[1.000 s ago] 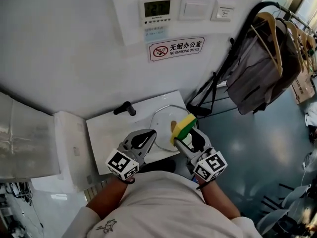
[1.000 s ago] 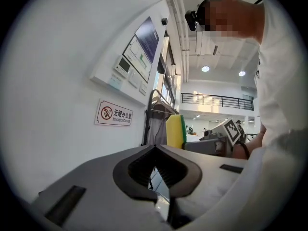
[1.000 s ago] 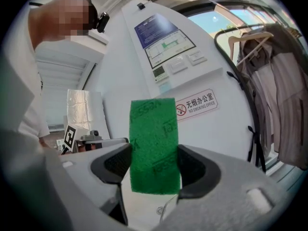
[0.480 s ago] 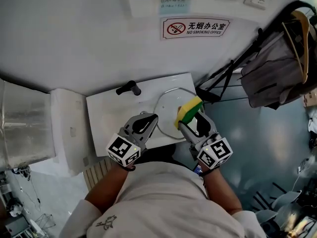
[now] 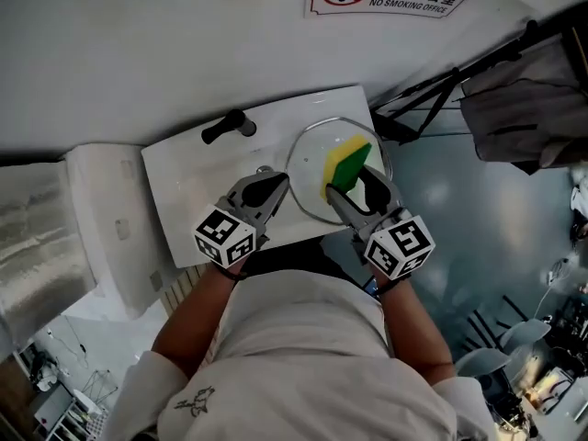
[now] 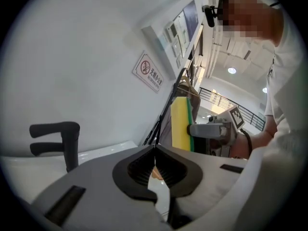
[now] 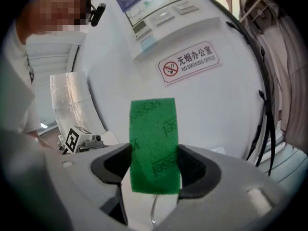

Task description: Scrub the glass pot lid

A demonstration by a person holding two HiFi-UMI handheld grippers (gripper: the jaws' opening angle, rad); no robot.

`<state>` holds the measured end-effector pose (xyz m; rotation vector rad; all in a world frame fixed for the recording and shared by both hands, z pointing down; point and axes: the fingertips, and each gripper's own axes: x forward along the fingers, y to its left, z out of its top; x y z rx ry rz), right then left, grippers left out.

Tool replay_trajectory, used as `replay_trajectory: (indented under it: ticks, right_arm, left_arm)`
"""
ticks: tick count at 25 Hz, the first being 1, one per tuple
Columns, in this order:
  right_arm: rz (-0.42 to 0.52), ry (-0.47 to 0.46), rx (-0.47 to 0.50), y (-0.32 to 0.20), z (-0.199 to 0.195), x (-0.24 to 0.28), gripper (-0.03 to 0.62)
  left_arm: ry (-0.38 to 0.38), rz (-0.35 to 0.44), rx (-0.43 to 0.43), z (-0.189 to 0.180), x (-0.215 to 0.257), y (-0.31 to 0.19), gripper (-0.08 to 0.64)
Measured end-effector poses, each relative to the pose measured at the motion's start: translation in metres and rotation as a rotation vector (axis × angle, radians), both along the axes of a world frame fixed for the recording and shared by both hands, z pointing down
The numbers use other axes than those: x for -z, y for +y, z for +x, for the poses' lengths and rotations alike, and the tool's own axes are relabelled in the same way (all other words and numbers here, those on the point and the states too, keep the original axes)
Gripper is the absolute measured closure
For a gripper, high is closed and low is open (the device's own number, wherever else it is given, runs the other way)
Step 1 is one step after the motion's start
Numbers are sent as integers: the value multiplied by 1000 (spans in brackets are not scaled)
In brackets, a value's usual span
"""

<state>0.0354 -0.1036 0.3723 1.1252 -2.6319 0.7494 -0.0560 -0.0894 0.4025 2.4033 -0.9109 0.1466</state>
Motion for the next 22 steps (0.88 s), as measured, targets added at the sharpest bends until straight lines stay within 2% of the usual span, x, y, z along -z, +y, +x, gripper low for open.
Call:
replay_trajectory:
  ticks: [4, 12, 18, 22]
  right_arm:
    - [-59, 33, -12, -11, -13, -31, 296]
    - [-213, 135, -20, -16, -34, -96, 296]
    - [-297, 184, -14, -13, -48, -133, 296]
    - [-325, 227, -20, -15, -52, -150, 296]
  left_arm:
    - [28, -114, -31, -5, -45, -7, 537]
    - [152, -369, -64, -13, -131, -20, 434]
    - [194, -505, -146, -7, -186, -17, 390]
    - [215, -570, -138, -10, -211, -19, 373]
